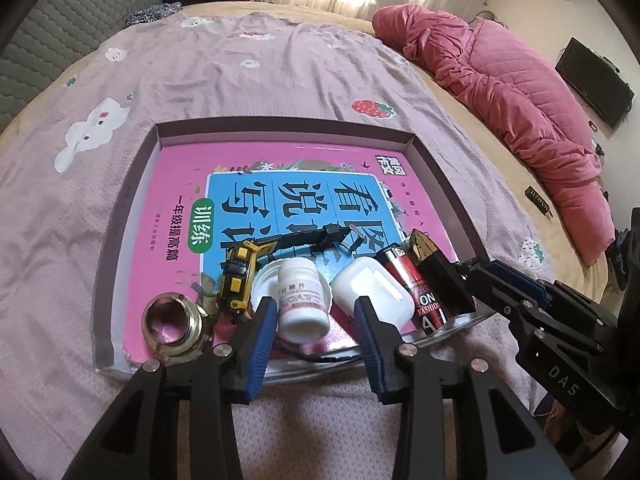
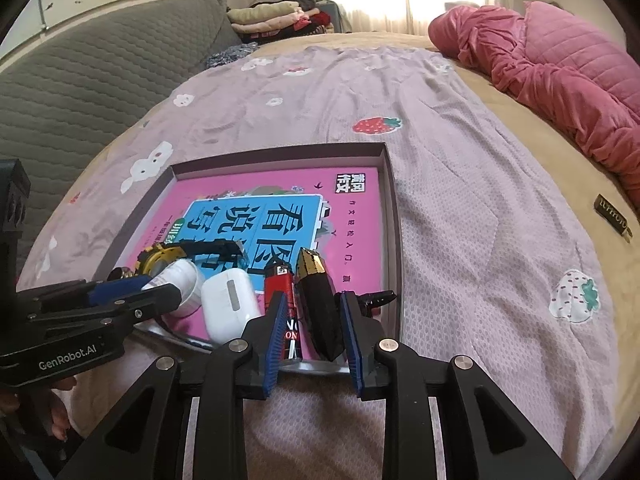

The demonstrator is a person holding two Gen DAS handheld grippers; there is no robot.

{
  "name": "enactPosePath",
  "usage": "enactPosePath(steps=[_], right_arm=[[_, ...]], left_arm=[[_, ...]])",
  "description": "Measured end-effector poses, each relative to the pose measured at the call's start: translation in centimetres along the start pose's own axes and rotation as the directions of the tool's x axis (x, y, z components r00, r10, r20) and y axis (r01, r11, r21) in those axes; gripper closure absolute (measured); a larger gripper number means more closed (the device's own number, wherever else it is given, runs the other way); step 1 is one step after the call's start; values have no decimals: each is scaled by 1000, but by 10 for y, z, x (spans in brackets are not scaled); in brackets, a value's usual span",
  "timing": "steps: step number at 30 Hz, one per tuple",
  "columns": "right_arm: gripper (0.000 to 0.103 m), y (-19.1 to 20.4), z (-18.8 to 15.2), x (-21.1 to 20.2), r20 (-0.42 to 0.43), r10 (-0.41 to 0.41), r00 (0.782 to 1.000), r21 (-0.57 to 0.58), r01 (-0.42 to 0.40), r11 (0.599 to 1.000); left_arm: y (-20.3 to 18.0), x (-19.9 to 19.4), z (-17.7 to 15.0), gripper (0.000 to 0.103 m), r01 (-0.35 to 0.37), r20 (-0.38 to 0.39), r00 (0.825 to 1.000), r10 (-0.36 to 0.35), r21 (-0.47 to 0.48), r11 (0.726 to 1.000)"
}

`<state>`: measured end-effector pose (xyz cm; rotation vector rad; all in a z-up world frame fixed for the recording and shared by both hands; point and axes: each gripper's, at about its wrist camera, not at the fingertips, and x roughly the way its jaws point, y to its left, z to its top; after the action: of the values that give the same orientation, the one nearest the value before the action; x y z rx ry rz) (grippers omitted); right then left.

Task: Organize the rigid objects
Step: 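Lower the pill bottle and lighter into the tray and open both tools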

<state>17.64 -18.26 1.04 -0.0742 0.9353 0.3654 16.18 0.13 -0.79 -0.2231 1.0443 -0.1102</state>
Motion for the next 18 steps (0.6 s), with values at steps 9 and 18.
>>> enactPosePath(steps=[9, 18], right_arm=[[65, 10, -7, -18, 17, 15, 1000, -6, -15, 1000], [52, 29, -25, -38, 31, 12, 999, -36, -11, 999]], left_arm=[[0, -26, -15, 46, -30, 44, 999, 32, -30, 999], [-1, -48, -36, 45, -79, 75, 994, 81, -29, 996]])
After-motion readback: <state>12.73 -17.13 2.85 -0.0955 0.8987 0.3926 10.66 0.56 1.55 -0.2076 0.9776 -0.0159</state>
